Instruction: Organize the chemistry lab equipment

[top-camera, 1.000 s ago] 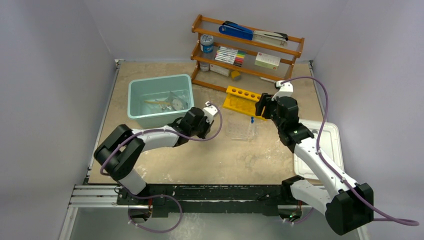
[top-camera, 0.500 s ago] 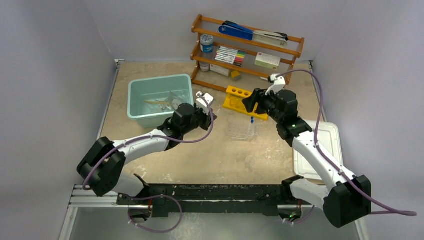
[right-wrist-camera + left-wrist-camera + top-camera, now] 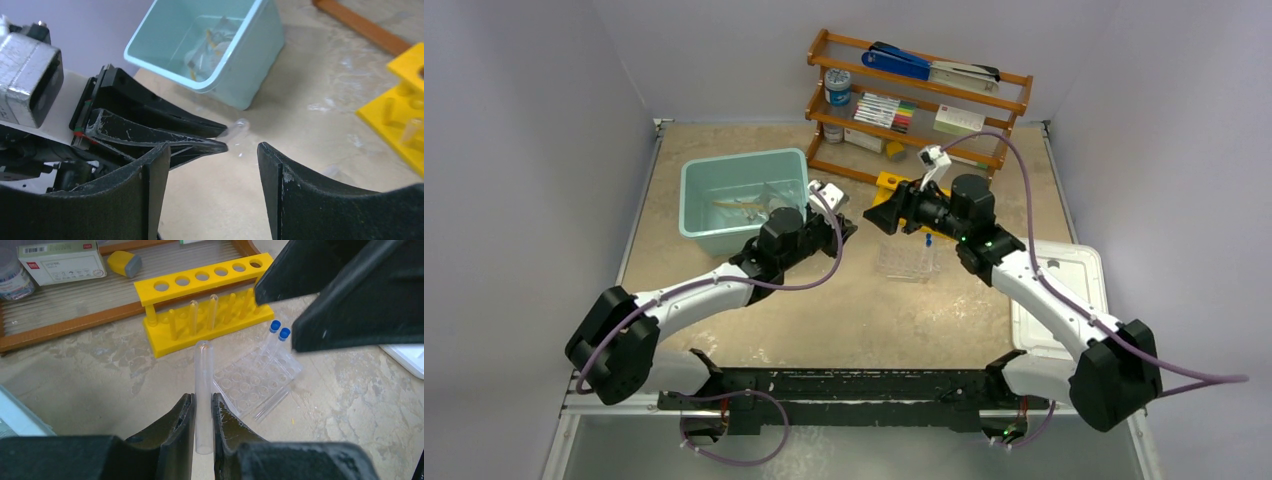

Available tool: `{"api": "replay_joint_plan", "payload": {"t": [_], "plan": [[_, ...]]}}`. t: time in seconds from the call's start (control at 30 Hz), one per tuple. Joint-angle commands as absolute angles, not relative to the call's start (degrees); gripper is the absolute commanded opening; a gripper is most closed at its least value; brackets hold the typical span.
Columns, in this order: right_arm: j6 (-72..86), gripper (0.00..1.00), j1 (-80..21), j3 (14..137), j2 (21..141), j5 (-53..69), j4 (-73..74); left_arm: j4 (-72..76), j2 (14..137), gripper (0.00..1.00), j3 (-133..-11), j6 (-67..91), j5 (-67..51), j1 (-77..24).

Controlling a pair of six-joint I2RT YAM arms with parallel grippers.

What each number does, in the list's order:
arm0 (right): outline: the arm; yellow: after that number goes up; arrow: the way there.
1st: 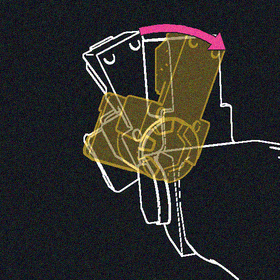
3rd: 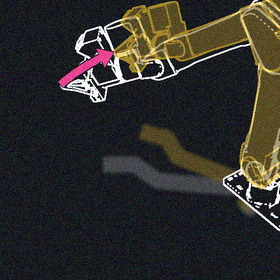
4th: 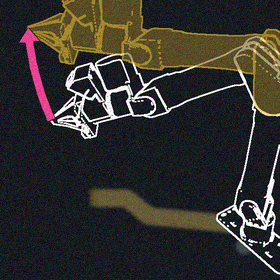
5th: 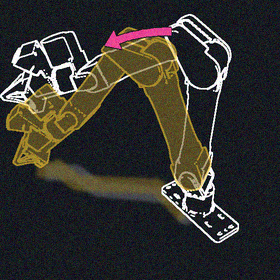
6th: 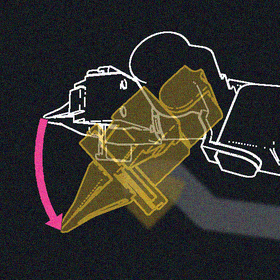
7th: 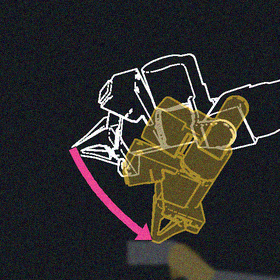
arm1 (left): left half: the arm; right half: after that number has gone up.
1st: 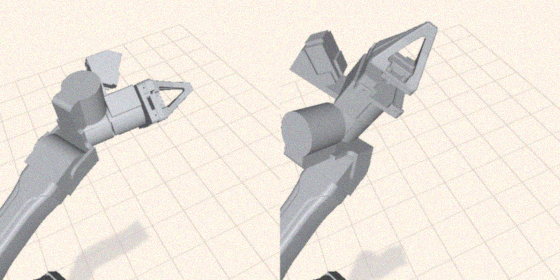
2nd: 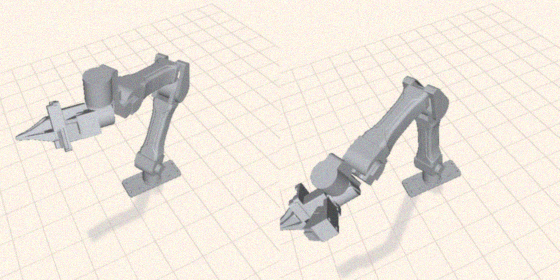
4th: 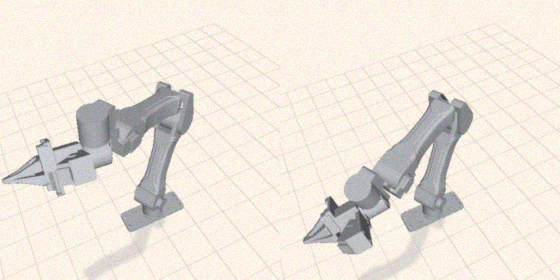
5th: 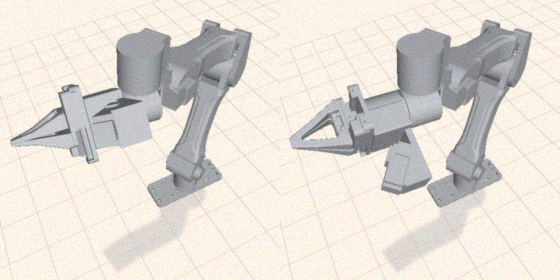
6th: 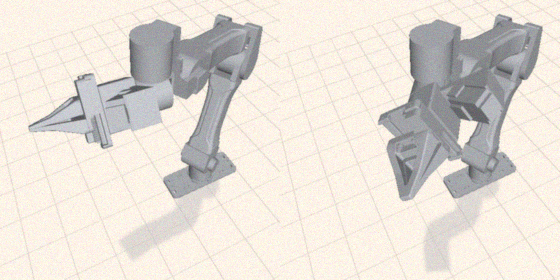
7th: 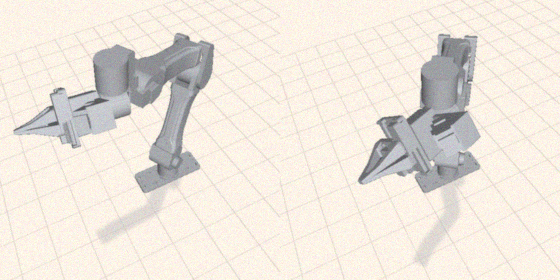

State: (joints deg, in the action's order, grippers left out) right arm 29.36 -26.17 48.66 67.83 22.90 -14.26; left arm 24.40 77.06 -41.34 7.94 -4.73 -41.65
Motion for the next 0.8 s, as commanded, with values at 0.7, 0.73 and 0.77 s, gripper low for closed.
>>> {"api": "replay_joint_plan", "payload": {"t": [0.7,0.73,0.77], "plan": [[30.7,0.56,-30.7,55.0,74.2,26.3,-19.7,25.1,69.8,0.12,-40.2,7.7,-6.5,-41.7],[30.7,0.55,-30.8,55.0,74.3,26.2,-19.7,25.3,69.5,0.12,-40.1,7.7,-6.3,-41.6],[30.6,0.55,-30.8,54.9,74.4,26.2,-19.8,25.3,69.3,0.12,-40.1,7.7,-6.2,-41.7]]}}
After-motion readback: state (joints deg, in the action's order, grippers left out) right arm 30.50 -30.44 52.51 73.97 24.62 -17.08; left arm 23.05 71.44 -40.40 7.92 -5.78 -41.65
